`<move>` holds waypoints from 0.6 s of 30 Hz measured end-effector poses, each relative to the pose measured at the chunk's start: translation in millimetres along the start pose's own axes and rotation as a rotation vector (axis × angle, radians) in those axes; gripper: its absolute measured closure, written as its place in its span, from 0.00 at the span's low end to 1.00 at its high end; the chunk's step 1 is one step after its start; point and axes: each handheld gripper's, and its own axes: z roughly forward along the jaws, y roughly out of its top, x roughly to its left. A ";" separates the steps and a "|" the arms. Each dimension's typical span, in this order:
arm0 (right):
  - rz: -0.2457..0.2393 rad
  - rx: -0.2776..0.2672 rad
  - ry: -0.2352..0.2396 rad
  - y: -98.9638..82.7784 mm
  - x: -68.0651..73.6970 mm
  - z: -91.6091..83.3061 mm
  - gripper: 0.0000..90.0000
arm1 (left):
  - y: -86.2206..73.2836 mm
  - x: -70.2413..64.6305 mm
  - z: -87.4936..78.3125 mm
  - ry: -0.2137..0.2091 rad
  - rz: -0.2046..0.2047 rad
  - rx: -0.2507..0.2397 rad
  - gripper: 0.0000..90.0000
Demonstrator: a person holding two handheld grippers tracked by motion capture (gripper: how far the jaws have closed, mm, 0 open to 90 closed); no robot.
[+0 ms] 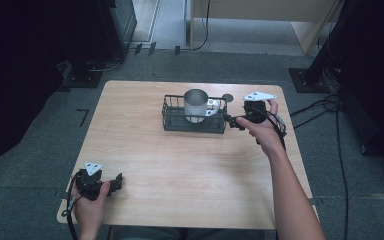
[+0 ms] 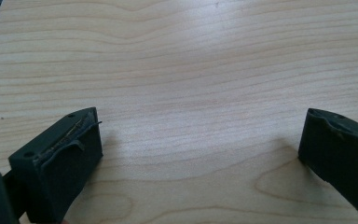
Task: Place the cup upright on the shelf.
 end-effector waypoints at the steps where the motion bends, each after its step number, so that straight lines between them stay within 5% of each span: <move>1: 0.002 0.003 -0.013 -2.8 -0.4 -2.6 0.00 | 0.0 0.0 0.0 0.000 0.000 0.000 0.00; 18: 0.037 0.061 -0.054 -52.0 14.0 -32.8 0.00 | 0.0 0.0 0.0 0.000 0.000 0.000 0.00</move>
